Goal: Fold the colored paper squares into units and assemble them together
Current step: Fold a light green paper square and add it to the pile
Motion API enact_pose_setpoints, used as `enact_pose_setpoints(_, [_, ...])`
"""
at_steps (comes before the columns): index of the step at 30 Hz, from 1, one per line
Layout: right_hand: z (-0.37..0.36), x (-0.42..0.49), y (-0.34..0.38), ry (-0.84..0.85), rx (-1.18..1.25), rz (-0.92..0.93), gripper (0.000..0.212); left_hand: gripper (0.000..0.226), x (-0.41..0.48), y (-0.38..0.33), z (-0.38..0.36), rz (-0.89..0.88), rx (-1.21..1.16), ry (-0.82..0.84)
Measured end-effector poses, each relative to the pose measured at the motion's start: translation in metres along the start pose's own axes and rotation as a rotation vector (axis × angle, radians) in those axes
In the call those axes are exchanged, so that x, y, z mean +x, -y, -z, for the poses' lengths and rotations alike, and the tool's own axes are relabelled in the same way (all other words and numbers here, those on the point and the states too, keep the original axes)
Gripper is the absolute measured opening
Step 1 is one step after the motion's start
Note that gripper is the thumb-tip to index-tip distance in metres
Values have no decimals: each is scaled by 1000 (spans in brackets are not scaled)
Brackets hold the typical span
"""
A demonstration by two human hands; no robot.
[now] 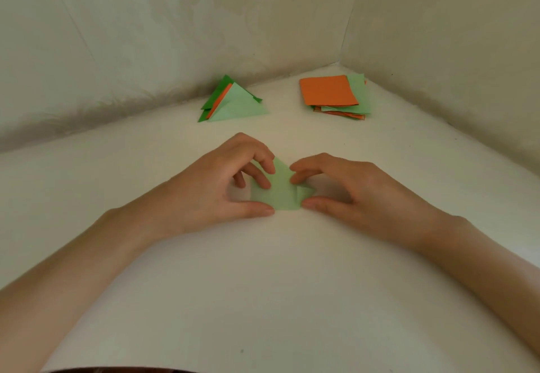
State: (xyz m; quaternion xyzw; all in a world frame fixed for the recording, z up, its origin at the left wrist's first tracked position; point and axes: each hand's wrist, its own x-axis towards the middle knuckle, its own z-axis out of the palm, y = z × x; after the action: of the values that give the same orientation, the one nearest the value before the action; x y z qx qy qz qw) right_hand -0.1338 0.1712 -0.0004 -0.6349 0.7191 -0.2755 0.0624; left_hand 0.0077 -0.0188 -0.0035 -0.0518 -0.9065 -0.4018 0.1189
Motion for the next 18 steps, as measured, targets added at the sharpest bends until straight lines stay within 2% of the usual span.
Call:
enact_pose_setpoints(9, [-1,-2,-5,-81,-320,203,37,33,-1,0,-2,19,-16,-82])
enact_pose_setpoints(12, [-3,-2,-8,-124,-444,275,29,36,1,0,-4,25,18,-114])
enact_pose_setpoints(15, [-5,-2,-7,-164,-416,263,24,37,1,0,-3,36,37,-115])
enact_pose_setpoints(18, [-7,-2,-4,-201,-248,149,27,39,-1,4,0,60,154,-81])
